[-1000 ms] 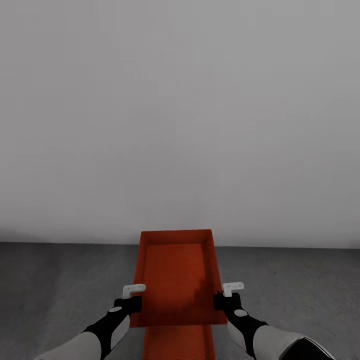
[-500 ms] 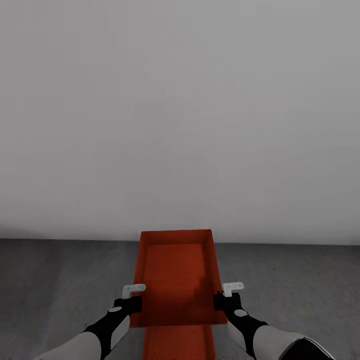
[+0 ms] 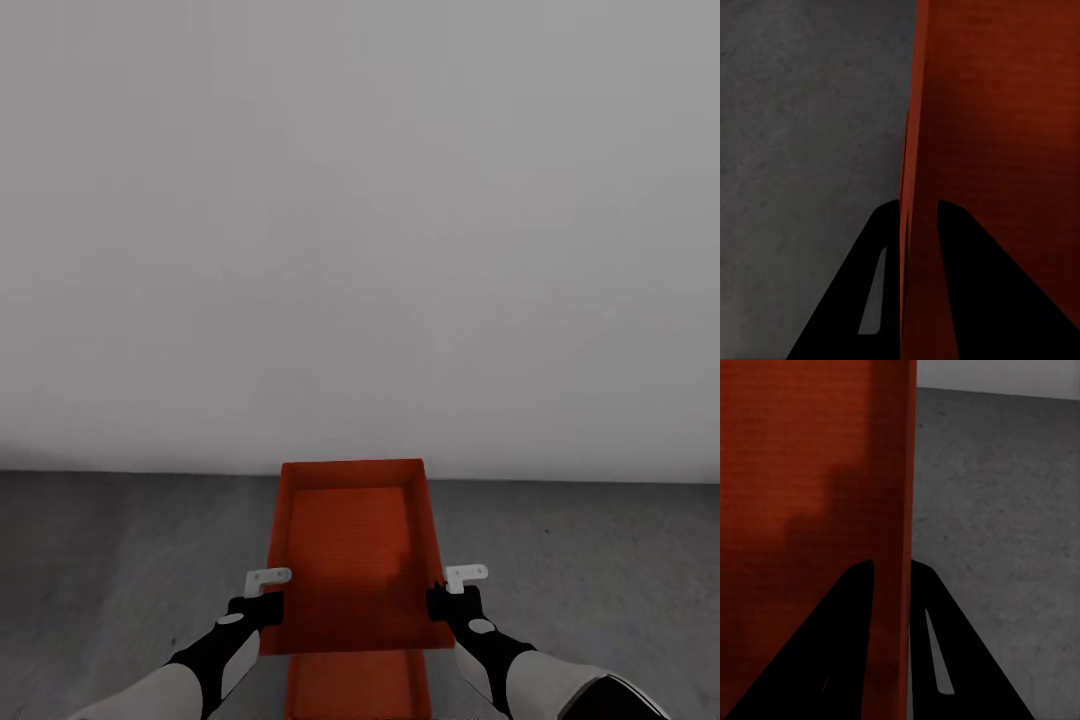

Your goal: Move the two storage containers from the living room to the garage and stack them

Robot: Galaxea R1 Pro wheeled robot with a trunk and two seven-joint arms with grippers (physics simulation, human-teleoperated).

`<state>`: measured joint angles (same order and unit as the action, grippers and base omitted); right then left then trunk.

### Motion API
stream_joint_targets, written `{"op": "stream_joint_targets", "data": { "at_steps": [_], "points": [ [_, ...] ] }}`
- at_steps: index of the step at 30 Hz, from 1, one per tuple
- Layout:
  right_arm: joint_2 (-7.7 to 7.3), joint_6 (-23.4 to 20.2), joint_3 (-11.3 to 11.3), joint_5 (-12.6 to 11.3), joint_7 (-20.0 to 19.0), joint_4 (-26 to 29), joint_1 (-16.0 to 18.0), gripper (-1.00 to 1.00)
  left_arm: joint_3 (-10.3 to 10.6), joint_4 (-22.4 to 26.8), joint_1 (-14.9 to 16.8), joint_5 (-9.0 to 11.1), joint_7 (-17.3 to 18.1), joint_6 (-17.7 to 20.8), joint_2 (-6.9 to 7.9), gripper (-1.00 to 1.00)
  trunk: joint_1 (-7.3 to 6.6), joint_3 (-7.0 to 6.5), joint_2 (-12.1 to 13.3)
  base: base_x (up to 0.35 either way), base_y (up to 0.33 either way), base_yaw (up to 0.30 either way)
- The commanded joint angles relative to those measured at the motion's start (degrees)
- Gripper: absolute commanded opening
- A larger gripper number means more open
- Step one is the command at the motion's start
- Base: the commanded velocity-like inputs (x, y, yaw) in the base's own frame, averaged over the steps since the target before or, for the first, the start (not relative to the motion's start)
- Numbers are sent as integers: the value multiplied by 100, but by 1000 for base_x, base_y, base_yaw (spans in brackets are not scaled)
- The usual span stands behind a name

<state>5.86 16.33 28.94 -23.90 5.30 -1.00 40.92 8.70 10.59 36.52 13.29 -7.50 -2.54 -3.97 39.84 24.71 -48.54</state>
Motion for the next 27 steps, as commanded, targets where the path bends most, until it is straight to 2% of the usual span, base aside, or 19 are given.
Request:
{"op": "stream_joint_targets", "data": {
  "at_steps": [1,20,27],
  "points": [
    [3,11,-358,-4,-3,-14,4,-100,-44,13,4,-9,-67,-353,28,-100,0,16,-5,0,0,0],
    [3,54,-356,-7,-3,-14,4,-100,-44,12,4,-3,-70,-353,28,-100,0,165,-5,-2,0,0],
    [3,63,-355,-5,-3,-14,4,-100,-44,11,4,7,-76,-351,28,-100,0,168,-5,-205,0,0]
  ]
}}
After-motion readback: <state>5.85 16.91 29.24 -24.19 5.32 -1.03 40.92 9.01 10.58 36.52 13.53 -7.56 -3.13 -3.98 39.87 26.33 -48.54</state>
